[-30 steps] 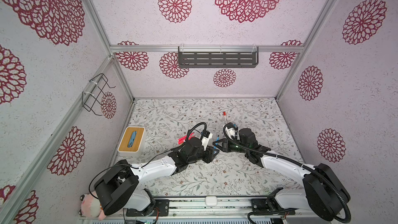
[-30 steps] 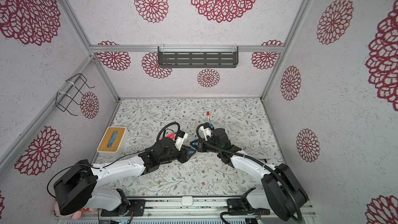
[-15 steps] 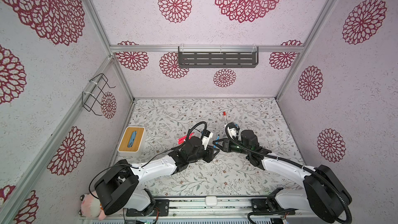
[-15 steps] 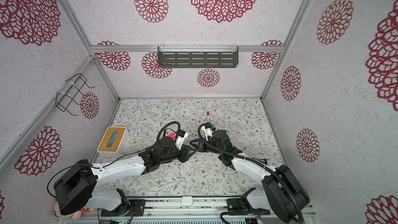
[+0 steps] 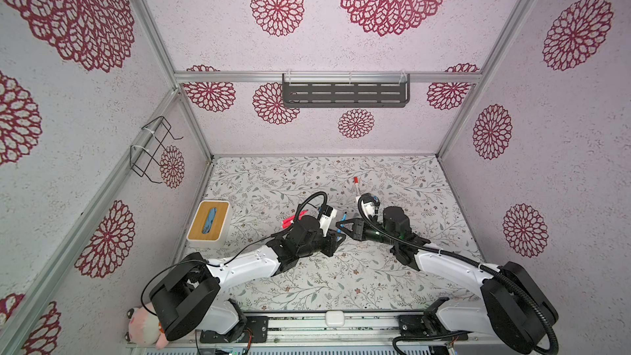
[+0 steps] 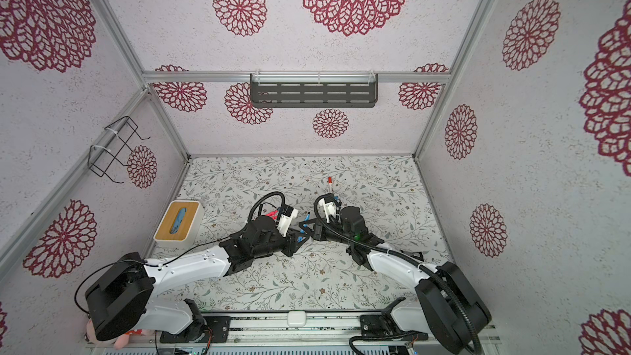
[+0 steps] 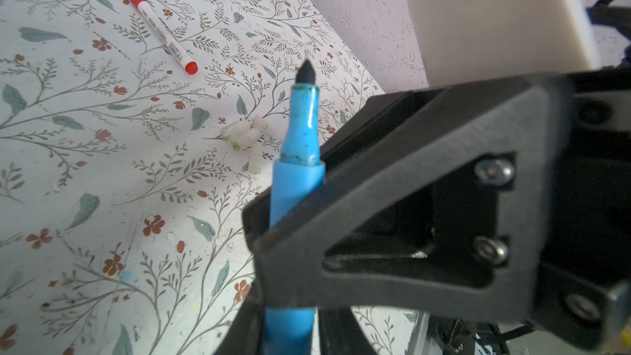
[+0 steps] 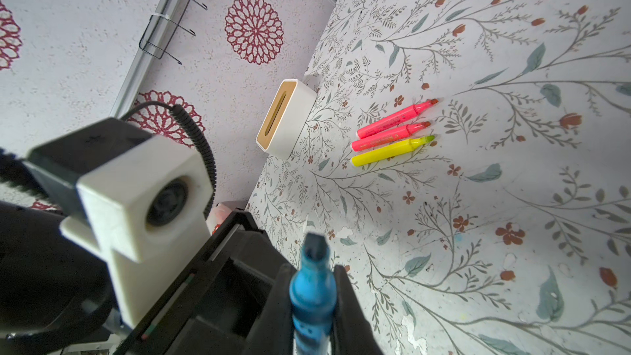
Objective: Insert the pens into the pen caps
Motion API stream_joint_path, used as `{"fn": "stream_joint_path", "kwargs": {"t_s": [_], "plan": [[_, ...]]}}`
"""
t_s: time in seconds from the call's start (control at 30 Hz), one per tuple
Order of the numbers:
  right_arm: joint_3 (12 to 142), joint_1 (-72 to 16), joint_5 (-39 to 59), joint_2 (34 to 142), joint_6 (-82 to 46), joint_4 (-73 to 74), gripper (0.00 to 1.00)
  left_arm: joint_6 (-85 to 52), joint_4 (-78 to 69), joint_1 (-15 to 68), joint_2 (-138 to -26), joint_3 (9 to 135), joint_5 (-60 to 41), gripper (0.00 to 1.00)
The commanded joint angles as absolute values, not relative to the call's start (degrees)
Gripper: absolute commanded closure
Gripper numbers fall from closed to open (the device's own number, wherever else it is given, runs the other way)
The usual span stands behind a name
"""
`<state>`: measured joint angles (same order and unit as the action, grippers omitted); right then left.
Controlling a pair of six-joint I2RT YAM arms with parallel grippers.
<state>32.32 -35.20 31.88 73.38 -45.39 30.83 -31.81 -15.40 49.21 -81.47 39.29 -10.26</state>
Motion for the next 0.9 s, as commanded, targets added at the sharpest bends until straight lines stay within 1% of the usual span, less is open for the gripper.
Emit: {"fn": "stream_joint_path", "kwargs": {"t_s": [0.0,0.1,0.17,0.2,0.23,0.3,0.33,0.37,0.43,0.63,0.73,0.8,0.87], "plan": [[32.35,-35.60,32.35,71.32,-46.19,34.97,0.93,-32.21,-17.22,48.91,-81.57,40.63,-11.65,0.84],[31.83,-35.68,32.02,70.97,-46.23,35.02,0.93,-32.68,-17.03,48.37,-80.88,40.17,-11.01,0.98],[31.38,-35.68,31.74,70.69,-46.30,35.11,0.91,-33.03,-16.66,47.93,-80.48,39.93,-10.72,1.00],[31.13,-35.68,31.55,70.50,-46.25,35.07,0.86,-33.06,-16.53,47.80,-80.19,39.74,-10.42,1.00],[30.90,-35.69,31.20,70.23,-46.40,34.91,0.79,-33.06,-16.39,47.73,-79.88,39.46,-10.17,1.00],[30.54,-35.68,30.03,69.29,-46.30,33.85,0.56,-32.65,-15.39,47.60,-79.16,39.18,-9.27,1.00],[30.43,-35.64,29.21,68.60,-46.25,32.87,0.50,-32.34,-14.82,47.49,-78.91,39.15,-9.01,1.00],[30.54,-35.60,27.88,67.58,-46.02,31.28,0.46,-31.99,-14.11,47.46,-78.52,39.20,-8.82,1.00],[31.20,-35.38,24.46,65.31,-45.32,26.81,0.43,-31.47,-12.90,47.33,-77.68,39.03,-8.14,1.00],[38.55,-32.15,8.32,60.47,-42.51,0.75,0.42,-31.03,-12.44,47.11,-74.07,36.61,-5.47,1.00],[42.61,-29.72,1.88,61.63,-41.12,-10.78,0.43,-31.46,-11.66,47.11,-72.74,35.86,-4.40,1.00],[46.10,-28.05,-1.71,64.24,-40.21,-18.19,0.44,-31.42,-10.05,47.10,-72.27,35.95,-3.81,1.00],[48.59,-27.17,-2.91,66.95,-37.76,-22.21,0.45,-31.21,-9.24,47.16,-71.95,35.82,-3.61,1.00]]}}
